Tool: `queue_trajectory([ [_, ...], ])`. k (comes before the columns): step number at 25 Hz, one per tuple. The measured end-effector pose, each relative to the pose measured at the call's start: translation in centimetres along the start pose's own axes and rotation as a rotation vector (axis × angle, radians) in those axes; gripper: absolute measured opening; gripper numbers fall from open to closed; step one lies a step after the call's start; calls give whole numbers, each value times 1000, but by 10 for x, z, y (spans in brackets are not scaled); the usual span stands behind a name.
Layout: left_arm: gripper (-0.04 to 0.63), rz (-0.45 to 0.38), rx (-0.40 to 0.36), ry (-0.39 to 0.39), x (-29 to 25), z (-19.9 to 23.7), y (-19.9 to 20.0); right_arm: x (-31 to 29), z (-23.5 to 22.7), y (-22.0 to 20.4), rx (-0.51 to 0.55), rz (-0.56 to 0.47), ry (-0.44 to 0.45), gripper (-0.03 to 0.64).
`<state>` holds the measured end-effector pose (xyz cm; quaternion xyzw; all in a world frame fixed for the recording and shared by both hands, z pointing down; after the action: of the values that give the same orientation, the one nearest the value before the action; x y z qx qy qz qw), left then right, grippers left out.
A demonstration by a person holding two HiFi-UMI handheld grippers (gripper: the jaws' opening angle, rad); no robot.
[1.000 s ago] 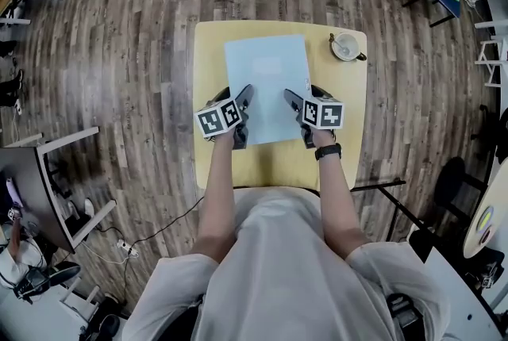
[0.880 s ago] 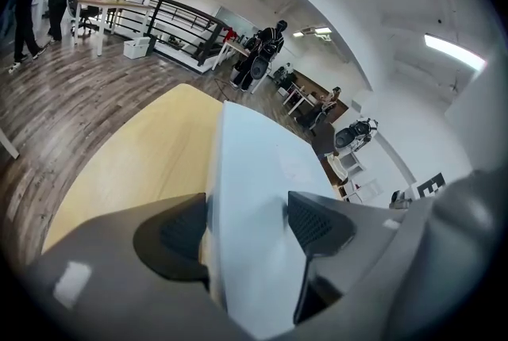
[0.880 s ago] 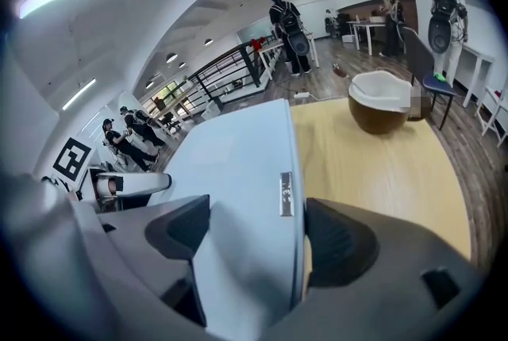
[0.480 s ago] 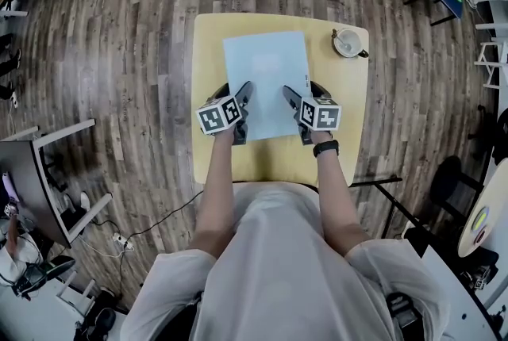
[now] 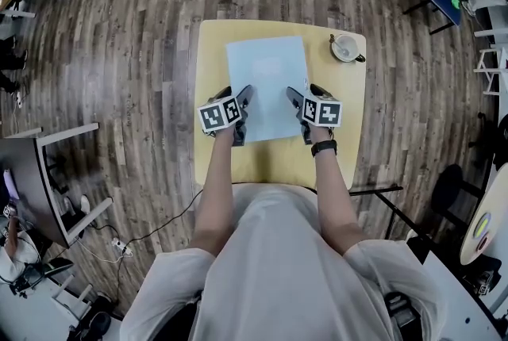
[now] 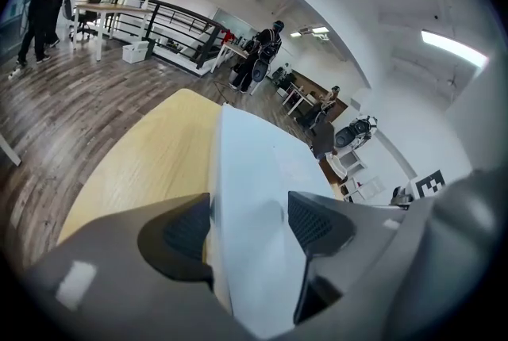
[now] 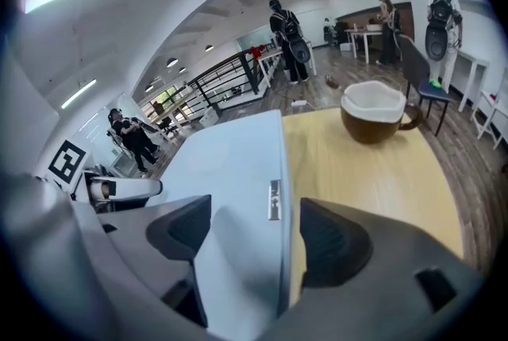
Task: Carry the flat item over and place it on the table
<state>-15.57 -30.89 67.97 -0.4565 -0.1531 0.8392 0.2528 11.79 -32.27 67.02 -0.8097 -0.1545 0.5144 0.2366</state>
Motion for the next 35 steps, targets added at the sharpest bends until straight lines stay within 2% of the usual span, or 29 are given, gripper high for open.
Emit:
queue_trajectory([
  [5, 308, -65, -55, 15, 20, -10, 11, 23, 6, 15, 50, -109, -40, 342],
  [15, 305, -184, -177, -5, 54, -49, 34, 69, 39, 49, 166, -304, 20, 333],
  [16, 304, -195, -188, -10, 57, -53, 37, 74, 41, 52, 173, -338, 19, 314],
  [17, 304, -206, -199, -14, 61, -57, 39, 80, 44, 55, 179, -374, 14, 259],
  [18, 304, -216, -210, -19, 64, -61, 41, 86, 45, 57, 185, -409, 6, 161],
  [19, 304, -226, -220, -24, 68, -65, 43, 92, 47, 59, 190, -437, -1, 125],
  [25, 294, -295, -283, -43, 88, -86, 50, 120, 56, 65, 232, -498, -1, 117],
  [35, 193, -463, -387, -82, 131, -129, 71, 172, 73, 82, 273, -612, -12, 67],
])
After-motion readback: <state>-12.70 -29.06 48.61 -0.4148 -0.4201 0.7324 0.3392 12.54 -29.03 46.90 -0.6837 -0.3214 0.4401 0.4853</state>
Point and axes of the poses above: the fingertips, and each gripper's own axes: x backward along the fingers, z to its left, y out of its top, the point moved 10 cm from there along x, backward along the fingers
